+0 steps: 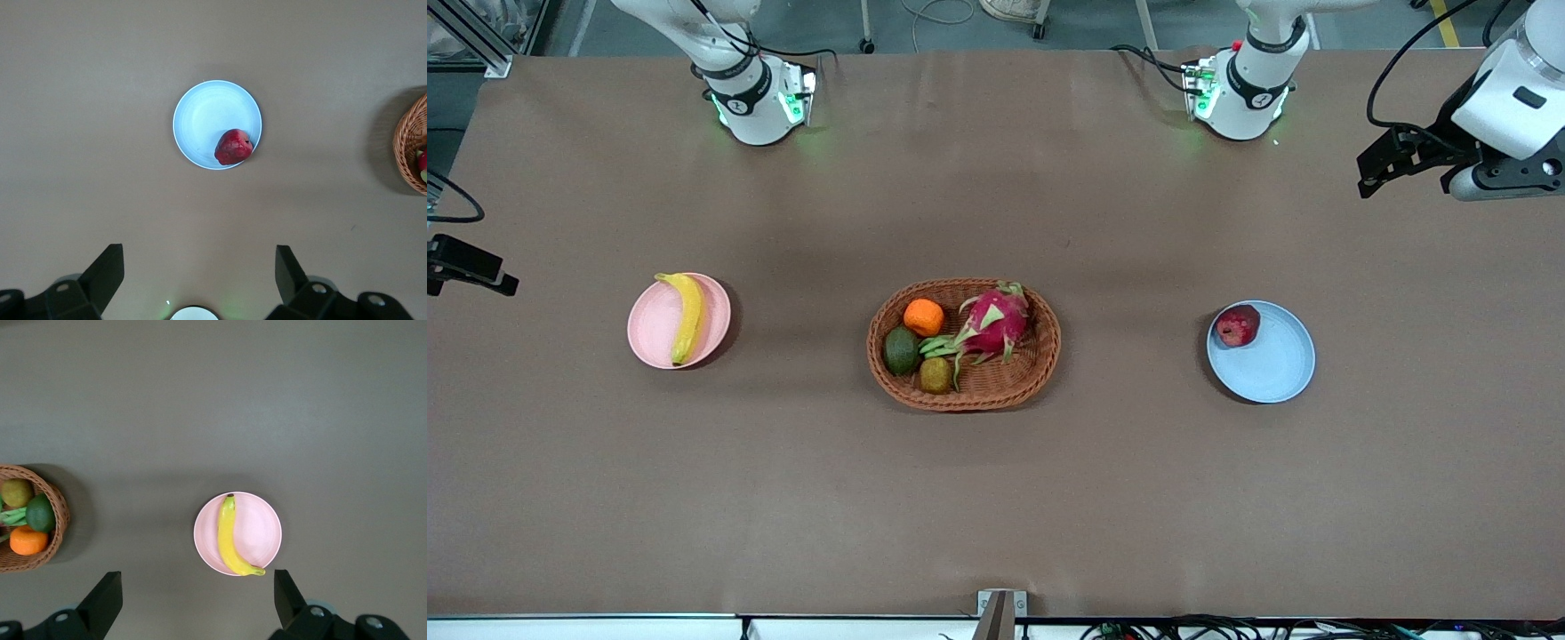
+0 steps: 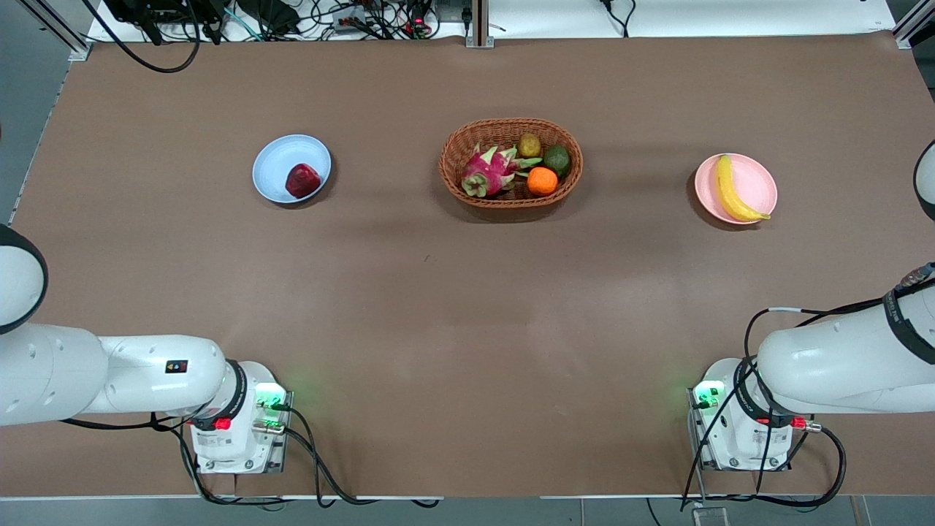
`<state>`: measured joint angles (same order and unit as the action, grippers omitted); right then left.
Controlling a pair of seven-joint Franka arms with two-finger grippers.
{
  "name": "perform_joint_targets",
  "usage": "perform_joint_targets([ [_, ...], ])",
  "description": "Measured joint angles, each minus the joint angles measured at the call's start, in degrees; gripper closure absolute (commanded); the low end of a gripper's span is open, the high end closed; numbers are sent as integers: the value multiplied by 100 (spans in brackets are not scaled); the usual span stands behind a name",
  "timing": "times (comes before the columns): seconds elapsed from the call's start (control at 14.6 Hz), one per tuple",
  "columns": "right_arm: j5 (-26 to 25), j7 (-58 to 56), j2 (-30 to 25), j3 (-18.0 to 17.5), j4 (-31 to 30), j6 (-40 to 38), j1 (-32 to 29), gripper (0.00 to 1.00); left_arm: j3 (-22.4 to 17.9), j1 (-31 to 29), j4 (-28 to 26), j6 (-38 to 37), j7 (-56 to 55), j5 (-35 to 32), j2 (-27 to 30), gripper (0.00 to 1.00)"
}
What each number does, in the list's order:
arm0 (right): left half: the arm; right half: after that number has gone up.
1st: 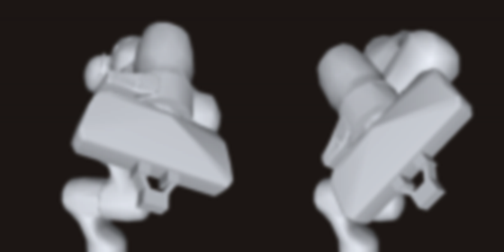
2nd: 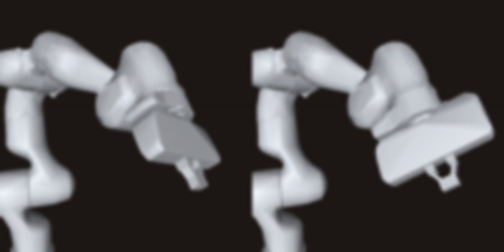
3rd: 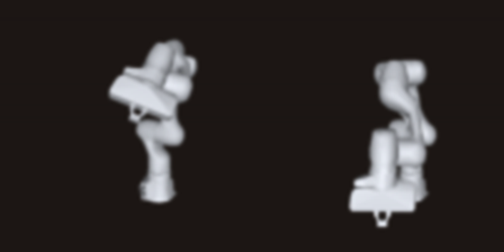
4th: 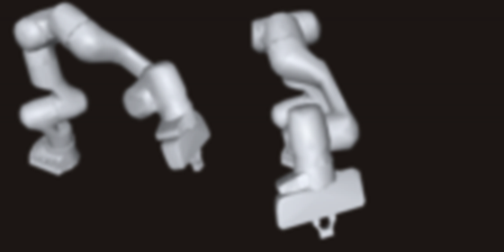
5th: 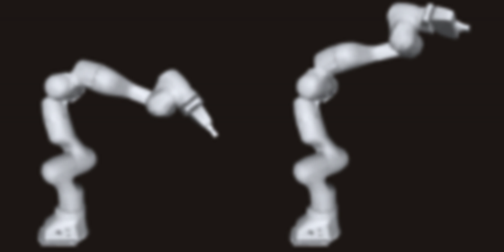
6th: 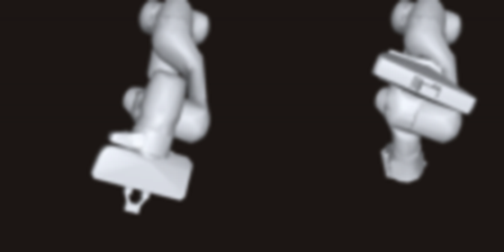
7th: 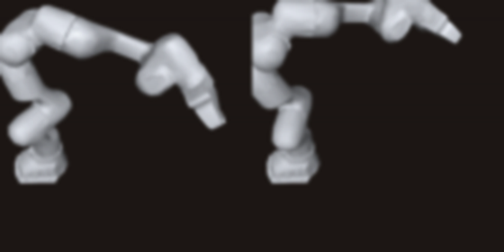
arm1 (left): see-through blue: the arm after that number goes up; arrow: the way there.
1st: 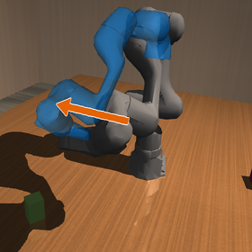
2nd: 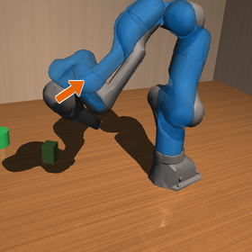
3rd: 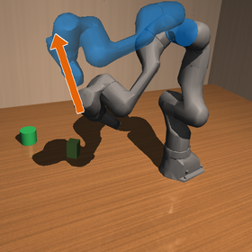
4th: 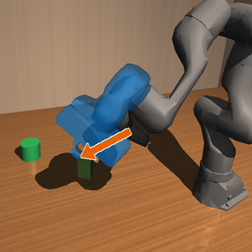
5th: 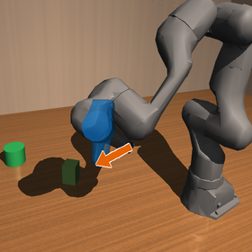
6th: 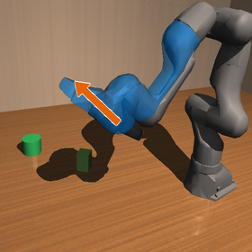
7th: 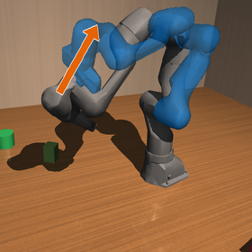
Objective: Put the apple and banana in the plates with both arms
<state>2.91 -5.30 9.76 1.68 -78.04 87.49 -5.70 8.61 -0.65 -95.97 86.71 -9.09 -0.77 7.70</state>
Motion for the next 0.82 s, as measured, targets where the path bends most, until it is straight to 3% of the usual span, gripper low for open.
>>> perform_joint_targets([
  [0.34,-174,148,-421,-12,-380,114,117,0,0,0,-13,1,0,0,-12,0],
  [0.82,-187,171,-1123,0,-1414,593,116,0,-16,-10,44,5,0,0,-40,0],
])
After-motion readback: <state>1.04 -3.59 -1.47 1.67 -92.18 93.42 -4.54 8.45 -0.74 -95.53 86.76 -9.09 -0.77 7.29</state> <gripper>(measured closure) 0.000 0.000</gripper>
